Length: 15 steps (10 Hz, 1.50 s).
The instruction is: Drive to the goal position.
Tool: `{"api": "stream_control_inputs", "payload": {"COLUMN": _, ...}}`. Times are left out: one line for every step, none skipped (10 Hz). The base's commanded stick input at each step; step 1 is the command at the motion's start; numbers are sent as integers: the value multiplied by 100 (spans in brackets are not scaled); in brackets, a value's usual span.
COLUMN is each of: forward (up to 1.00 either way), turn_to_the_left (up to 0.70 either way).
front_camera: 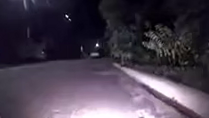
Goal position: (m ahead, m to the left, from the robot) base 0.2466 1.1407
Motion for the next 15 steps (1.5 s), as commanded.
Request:
{"api": "stream_control_inputs", "payload": {"forward": 45, "turn_to_the_left": 14}}
{"api": "stream_control_inputs", "payload": {"forward": 45, "turn_to_the_left": 0}}
{"api": "stream_control_inputs", "payload": {"forward": 45, "turn_to_the_left": 0}}
{"api": "stream_control_inputs", "payload": {"forward": 45, "turn_to_the_left": 0}}
{"api": "stream_control_inputs", "payload": {"forward": 45, "turn_to_the_left": 0}}
{"api": "stream_control_inputs", "payload": {"forward": 45, "turn_to_the_left": 0}}
{"api": "stream_control_inputs", "payload": {"forward": 45, "turn_to_the_left": 0}}
{"api": "stream_control_inputs", "payload": {"forward": 45, "turn_to_the_left": 0}}
{"api": "stream_control_inputs", "payload": {"forward": 45, "turn_to_the_left": 0}}
{"api": "stream_control_inputs", "payload": {"forward": 45, "turn_to_the_left": 0}}
{"api": "stream_control_inputs", "payload": {"forward": 45, "turn_to_the_left": 0}}
{"api": "stream_control_inputs", "payload": {"forward": 45, "turn_to_the_left": 0}}
{"api": "stream_control_inputs", "payload": {"forward": 45, "turn_to_the_left": 0}}
{"api": "stream_control_inputs", "payload": {"forward": 45, "turn_to_the_left": 0}}
{"api": "stream_control_inputs", "payload": {"forward": 45, "turn_to_the_left": 0}}
